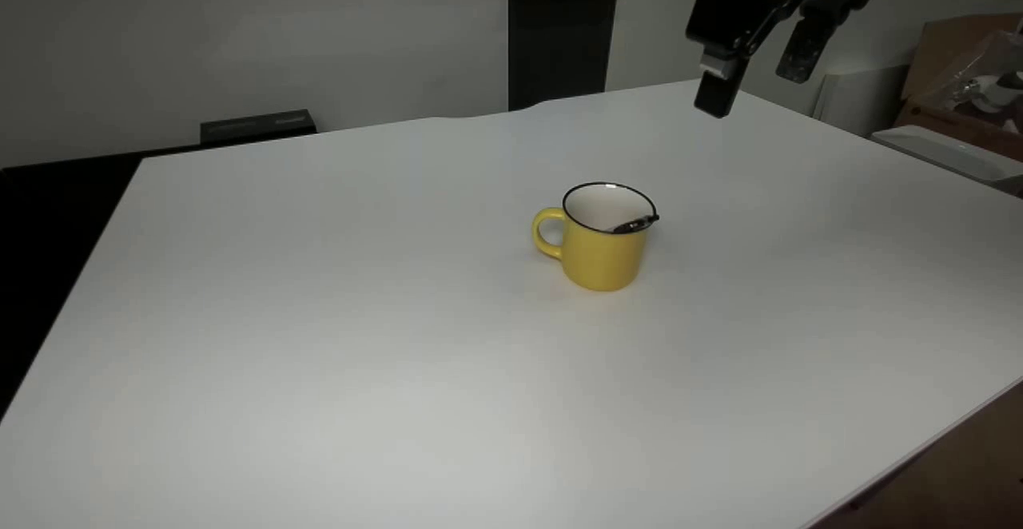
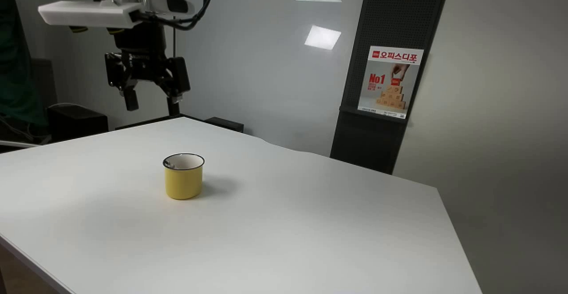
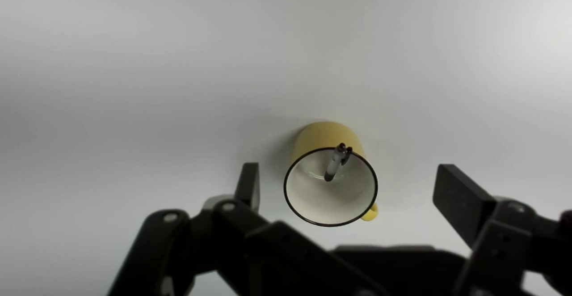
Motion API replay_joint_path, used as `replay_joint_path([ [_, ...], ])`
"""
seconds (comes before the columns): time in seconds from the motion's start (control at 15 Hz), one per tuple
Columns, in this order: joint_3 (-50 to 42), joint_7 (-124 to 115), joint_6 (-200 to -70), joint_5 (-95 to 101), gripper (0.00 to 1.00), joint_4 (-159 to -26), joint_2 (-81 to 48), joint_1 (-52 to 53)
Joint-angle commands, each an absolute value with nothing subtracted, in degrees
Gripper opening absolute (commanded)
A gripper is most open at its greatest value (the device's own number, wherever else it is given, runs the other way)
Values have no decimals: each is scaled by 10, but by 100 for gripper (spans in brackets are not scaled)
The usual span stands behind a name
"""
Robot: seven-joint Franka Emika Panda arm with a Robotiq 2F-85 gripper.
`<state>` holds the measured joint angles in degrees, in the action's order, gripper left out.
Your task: Remove the pen from the yellow mug and put it on the table
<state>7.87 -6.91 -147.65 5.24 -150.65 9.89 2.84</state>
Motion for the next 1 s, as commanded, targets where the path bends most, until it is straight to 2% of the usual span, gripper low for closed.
replay_joint_path([
  [0.0, 79, -74, -1462, 71, 100, -1494, 92, 33],
  [0.93, 62, -100, -1465, 144, 100, -1361, -140, 65],
])
